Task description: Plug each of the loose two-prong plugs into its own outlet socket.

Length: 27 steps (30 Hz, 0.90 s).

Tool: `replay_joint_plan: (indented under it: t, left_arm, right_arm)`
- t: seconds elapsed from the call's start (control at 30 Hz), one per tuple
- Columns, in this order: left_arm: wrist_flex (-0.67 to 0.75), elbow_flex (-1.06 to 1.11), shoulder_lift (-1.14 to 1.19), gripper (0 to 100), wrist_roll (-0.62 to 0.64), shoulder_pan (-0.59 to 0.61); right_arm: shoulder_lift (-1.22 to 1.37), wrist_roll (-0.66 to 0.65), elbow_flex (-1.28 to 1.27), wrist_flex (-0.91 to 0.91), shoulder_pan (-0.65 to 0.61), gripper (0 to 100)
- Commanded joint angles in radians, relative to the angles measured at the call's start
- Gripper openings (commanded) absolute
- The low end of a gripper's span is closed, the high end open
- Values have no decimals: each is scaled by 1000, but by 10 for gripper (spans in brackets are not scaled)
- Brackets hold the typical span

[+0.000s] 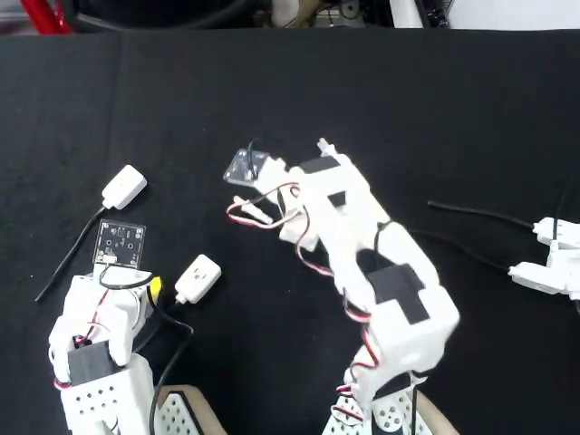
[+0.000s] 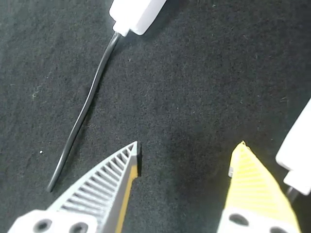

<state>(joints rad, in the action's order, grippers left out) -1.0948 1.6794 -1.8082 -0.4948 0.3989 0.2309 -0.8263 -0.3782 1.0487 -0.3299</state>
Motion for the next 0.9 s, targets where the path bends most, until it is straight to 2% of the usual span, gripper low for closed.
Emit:
replay_joint_plan:
  t: [0.0, 0.13, 0.27, 0.43, 0.53, 0.63, 0.77, 0.87]
  left_arm:
    - [-11, 10, -9, 296, -6, -10]
    - [-11, 10, -9, 296, -6, -10]
    - [-11, 10, -9, 296, -6, -10]
    - [-11, 10, -9, 296, -6, -10]
    - [-11, 10, -9, 296, -6, -10]
    - [-11, 10, -9, 296, -6, -10]
    - [-11, 10, -9, 296, -6, -10]
    - [-11, 10, -9, 296, -6, -10]
  right_arm:
    - [-171, -57, -96, -35, 6, 11]
    - [-312, -141, -216, -60, 29, 11]
    - [-401, -293, -297, -55, 68, 11]
    - [-403, -446, -259, -75, 140, 13]
    - [-358, -384, -151, -170, 181, 15]
    - [-297, -241, -54, -264, 199, 49]
    - [-243, -106, 4, -269, 192, 241]
    - [-234, -127, -21, -262, 160, 358]
